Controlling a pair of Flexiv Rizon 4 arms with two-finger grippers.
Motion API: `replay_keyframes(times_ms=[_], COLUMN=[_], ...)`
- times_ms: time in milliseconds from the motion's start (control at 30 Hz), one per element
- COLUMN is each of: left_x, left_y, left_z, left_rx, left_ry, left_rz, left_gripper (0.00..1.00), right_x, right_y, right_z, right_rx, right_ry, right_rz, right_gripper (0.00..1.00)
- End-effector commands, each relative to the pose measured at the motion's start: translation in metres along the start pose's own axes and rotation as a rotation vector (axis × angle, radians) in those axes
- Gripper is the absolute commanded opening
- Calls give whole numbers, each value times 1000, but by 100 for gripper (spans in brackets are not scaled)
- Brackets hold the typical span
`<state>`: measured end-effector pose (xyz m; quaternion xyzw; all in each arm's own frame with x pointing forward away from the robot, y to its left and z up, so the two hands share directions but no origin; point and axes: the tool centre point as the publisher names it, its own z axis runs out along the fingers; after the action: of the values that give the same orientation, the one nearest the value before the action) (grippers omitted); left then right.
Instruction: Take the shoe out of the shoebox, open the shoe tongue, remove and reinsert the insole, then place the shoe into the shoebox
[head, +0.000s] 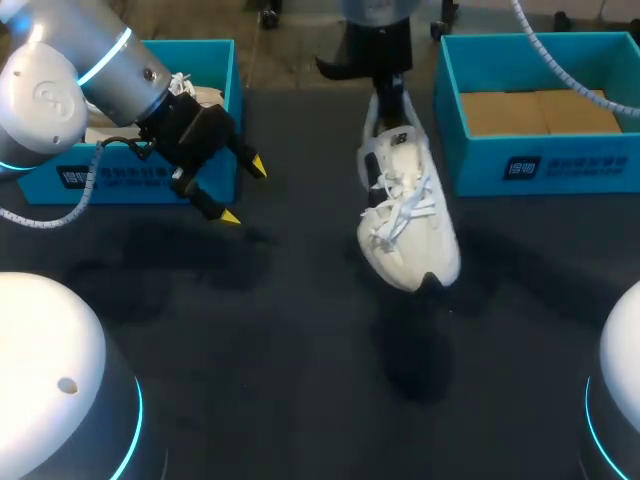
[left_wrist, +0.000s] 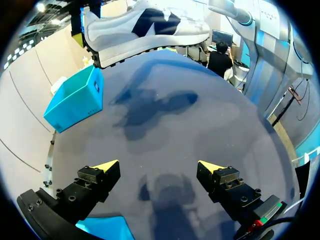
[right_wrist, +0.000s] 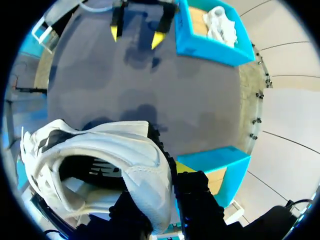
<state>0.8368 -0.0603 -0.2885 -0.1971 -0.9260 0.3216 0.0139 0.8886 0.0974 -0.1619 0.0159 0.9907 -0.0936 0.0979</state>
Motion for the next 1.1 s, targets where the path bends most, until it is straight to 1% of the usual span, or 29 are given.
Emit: replay_keyframes(times_ms=[33, 167, 333, 400, 600, 700, 1100], left_x=[1, 1, 1, 1, 1, 1, 1], left_y=[0, 0, 0, 0, 0, 0, 0], left_z=[0, 0, 0, 0, 0, 0, 0], left_rx=[-2, -2, -2, -2, -2, -2, -2], left_ry=[-1, -1, -1, -1, -1, -1, -1], left_rz=[1, 1, 1, 1, 1, 1, 1], left_gripper=[100, 100, 100, 100, 100, 100, 100], right_x=[-19, -35, -53, -59, -88, -103, -103], right_y=[-38, -72, -112, -127, -177, -205, -205], right_z=[-1, 3, 14, 21, 47, 60, 60], right_rx=[-16, -35, -26, -30, -22, -46, -46], right_ry=[2, -12, -8, -1, 17, -3, -3], right_rz=[-19, -28, -53, -53, -64, -51, -51], right_gripper=[0, 0, 0, 0, 0, 0, 0])
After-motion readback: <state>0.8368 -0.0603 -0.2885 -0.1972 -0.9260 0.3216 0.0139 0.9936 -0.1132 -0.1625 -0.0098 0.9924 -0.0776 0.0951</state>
